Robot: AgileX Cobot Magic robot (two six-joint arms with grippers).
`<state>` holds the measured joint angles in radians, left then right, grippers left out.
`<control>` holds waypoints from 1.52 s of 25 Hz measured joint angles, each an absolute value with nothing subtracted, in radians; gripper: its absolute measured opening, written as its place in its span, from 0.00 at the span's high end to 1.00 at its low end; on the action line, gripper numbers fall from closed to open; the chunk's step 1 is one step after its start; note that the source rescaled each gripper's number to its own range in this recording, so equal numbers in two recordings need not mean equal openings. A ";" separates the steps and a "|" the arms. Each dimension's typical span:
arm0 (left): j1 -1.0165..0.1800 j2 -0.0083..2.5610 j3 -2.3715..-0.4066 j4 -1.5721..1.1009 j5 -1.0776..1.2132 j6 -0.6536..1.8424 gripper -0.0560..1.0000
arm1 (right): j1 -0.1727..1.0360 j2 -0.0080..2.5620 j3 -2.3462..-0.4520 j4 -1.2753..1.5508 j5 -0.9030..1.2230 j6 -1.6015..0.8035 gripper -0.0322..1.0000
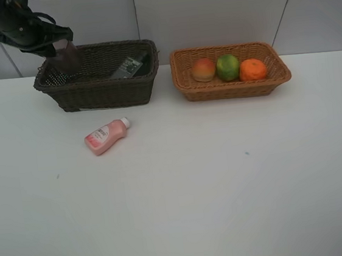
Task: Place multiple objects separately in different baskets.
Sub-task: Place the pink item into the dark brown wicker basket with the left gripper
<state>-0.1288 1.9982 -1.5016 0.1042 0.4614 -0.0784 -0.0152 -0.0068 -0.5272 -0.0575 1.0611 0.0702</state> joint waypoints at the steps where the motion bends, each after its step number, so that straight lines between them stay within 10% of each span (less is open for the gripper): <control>1: -0.129 2.013 -1.502 0.104 0.441 -0.078 0.95 | -0.015 -0.007 -0.527 -0.057 1.061 0.070 0.00; 23: -0.129 2.165 -1.502 0.107 0.268 -0.078 0.93 | -0.015 -0.007 -0.526 -0.057 1.061 0.070 0.00; 25: -0.129 2.165 -1.502 0.107 0.268 -0.078 0.84 | -0.015 -0.007 -0.526 -0.057 1.061 0.070 0.00; 31: -0.129 2.165 -1.502 0.105 0.267 -0.078 0.11 | -0.015 -0.007 -0.526 -0.057 1.061 0.070 0.00; 38: -0.130 2.124 -1.502 0.104 0.272 -0.079 0.00 | -0.015 -0.007 -0.526 -0.057 1.061 0.070 0.00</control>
<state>-0.1296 2.1237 -1.5016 0.1035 0.2719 -0.0793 -0.0152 -0.0068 -0.5265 -0.0575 1.0611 0.0702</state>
